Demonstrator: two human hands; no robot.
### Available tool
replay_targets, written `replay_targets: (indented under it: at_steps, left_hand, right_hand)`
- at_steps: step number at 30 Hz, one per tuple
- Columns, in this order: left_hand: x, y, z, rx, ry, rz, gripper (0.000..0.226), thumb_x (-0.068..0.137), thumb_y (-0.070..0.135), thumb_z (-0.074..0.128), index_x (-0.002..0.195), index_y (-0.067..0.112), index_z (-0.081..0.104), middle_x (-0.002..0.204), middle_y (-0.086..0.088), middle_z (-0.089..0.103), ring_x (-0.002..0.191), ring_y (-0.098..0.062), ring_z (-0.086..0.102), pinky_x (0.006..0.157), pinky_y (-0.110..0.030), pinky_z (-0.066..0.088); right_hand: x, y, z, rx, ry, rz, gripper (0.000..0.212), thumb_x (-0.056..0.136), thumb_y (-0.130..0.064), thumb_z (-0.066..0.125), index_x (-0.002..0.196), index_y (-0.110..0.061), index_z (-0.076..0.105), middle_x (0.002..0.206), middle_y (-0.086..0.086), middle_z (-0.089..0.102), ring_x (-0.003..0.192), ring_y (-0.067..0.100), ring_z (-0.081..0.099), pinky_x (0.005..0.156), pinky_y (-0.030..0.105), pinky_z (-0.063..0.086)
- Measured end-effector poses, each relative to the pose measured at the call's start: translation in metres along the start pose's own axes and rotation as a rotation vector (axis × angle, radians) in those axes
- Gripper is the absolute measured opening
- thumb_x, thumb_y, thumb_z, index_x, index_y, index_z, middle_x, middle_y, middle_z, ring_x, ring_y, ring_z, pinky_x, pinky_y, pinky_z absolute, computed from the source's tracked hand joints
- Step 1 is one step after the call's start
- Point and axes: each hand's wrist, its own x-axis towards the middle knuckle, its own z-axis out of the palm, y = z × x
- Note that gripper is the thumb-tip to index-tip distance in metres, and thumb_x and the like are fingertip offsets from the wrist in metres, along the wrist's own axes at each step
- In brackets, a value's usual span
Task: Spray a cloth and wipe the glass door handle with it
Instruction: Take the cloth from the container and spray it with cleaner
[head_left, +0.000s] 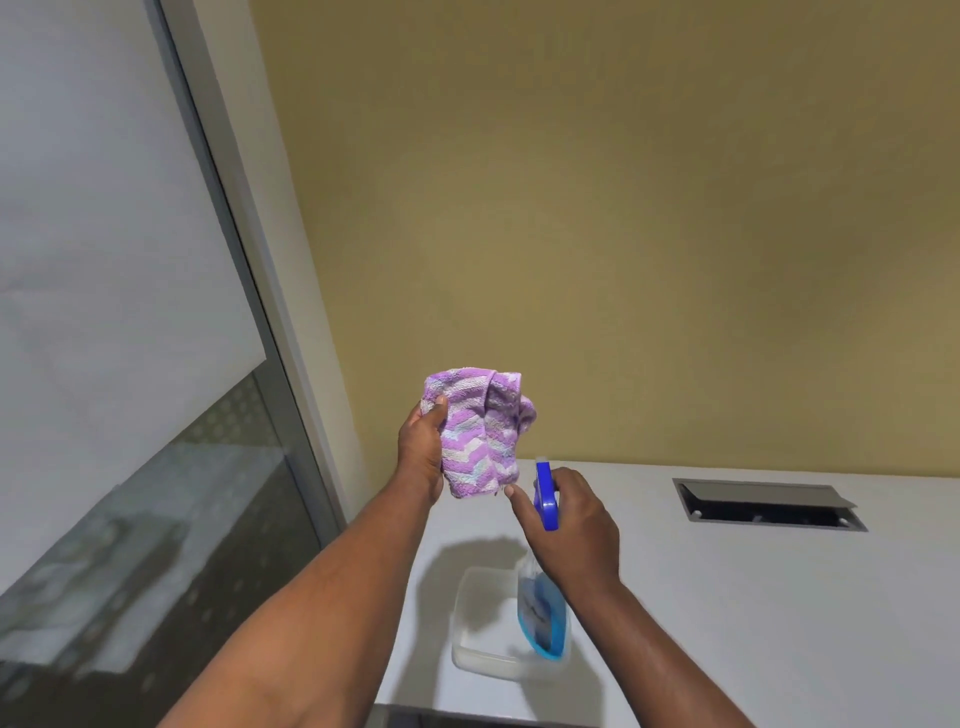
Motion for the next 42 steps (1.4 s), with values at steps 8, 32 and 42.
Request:
replay_targets:
  at_steps: [8,32,42]
  left_hand:
    - [0.035,-0.071,-0.029,0.012,0.027,-0.183,0.024,0.104,0.024,0.062,0.123,0.011,0.068,0.125,-0.025,0.071,0.113,-0.046,0.069,0.098,-0.067,0.053]
    - [0.024,-0.121,-0.081,0.065,0.066,-0.309,0.027,0.101,0.027,0.066,0.125,0.014,0.068,0.116,-0.017,0.077,0.101,-0.039,0.075,0.092,-0.059,0.059]
    - [-0.045,-0.075,-0.062,0.043,0.058,-0.174,0.018,0.102,0.023,0.064,0.117,0.015,0.071,0.115,-0.020,0.076,0.098,-0.040,0.075,0.084,-0.053,0.062]
  right_hand:
    - [0.000,0.054,0.048,0.005,-0.156,0.201,0.054,0.081,-0.062,0.075,0.115,-0.026,0.052,0.102,-0.013,0.053,0.080,0.013,0.057,0.057,0.011,0.030]
    - [-0.056,0.123,0.094,-0.134,-0.282,0.508,0.096,0.068,-0.044,0.093,0.141,-0.028,0.033,0.141,-0.002,0.052,0.118,0.022,0.062,0.076,0.027,0.050]
    - [-0.055,0.086,0.033,-0.204,-0.222,0.309,0.108,0.071,-0.048,0.087,0.157,-0.021,0.027,0.158,0.003,0.040,0.140,0.028,0.047,0.104,0.046,0.047]
